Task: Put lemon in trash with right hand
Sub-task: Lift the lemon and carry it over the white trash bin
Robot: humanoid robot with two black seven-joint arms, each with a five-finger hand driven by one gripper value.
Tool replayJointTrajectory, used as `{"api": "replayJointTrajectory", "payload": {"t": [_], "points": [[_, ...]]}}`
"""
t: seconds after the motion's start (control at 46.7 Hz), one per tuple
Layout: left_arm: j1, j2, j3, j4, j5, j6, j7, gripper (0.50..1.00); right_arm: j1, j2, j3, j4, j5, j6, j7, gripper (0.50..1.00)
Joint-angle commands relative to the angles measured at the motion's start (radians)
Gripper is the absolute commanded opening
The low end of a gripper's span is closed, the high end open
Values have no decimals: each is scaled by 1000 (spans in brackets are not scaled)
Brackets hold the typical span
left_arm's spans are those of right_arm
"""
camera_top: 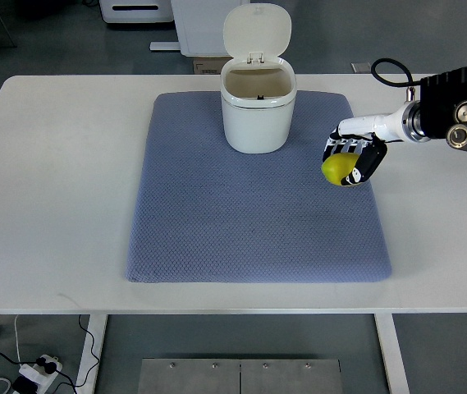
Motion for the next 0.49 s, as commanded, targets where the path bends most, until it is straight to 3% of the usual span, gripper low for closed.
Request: {"api": "replayJointTrajectory", "payload": {"t": [0.0,0.471], "points": [[0,0,0,0,0,0,0,1000,16,-2,23,-22,25,2,-2,554],[0,0,0,0,0,0,0,1000,57,1,178,-156,183,-2,-12,541]]}}
